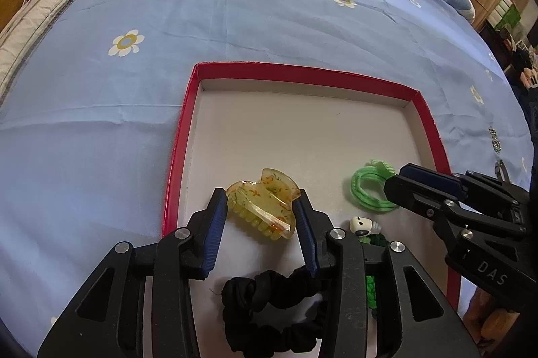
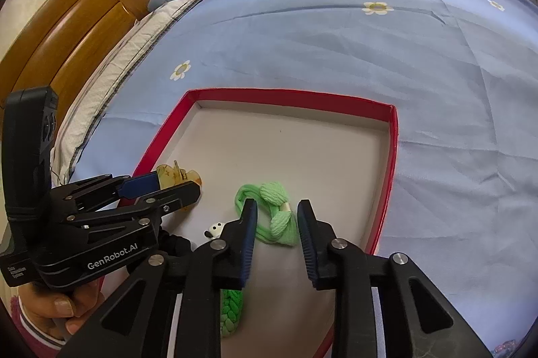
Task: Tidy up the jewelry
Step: 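Open the right gripper releasing the hair tie while the left gripper releases the claw clip, then move the left gripper to the pearl bracelet while the right gripper grasps the watch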
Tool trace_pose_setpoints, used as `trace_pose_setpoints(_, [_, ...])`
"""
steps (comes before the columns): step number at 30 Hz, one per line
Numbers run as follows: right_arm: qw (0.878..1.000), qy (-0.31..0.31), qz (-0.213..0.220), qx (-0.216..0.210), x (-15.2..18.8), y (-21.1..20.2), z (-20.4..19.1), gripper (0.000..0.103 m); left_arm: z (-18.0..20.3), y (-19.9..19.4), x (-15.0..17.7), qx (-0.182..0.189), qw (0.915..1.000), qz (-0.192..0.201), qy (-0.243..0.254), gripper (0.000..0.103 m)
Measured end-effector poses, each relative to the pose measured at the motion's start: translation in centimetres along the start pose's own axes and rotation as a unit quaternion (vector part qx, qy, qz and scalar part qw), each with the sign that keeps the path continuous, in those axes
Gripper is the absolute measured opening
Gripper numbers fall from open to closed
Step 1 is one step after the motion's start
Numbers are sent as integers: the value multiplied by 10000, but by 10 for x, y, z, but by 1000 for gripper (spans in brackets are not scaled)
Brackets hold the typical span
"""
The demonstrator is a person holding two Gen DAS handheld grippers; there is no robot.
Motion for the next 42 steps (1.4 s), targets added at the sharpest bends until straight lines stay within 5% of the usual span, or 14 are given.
trace_pose_setpoints(11, [9996, 120, 227, -113, -1, -25, -1, 29, 2, -9, -4, -29, 9999, 67, -73, 54])
trace_pose_setpoints(15, [9985, 283, 420, -191, 1, -49, 5, 43, 3, -27, -4, -16, 9996, 249, -123, 62])
trace_pose_setpoints(22, [9953, 599, 739, -194, 17, -98, 25, 48, 11, -66, -1, 274, 9966, 583, -505, 69])
trace_pose_setpoints(30, [9894, 1002, 1046, 143, 48, -157, 71, 51, 45, -95, 14, 681, 9937, 685, -569, 69])
trace_pose_setpoints(42, [9705, 1822, 1374, 772, 107, -228, 157, 51, 129, -106, 40, 1233, 9912, 485, -37, 70])
Point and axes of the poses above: each gripper's, at about its wrist camera, not at the fingertips, and y roughly the way its jaws point, z to its right, x to its underside, the point moved 5 cm from there along y, roughly the way its jaws point, and after that the axes turned 7 degrees about z, right-handed, at the moved point
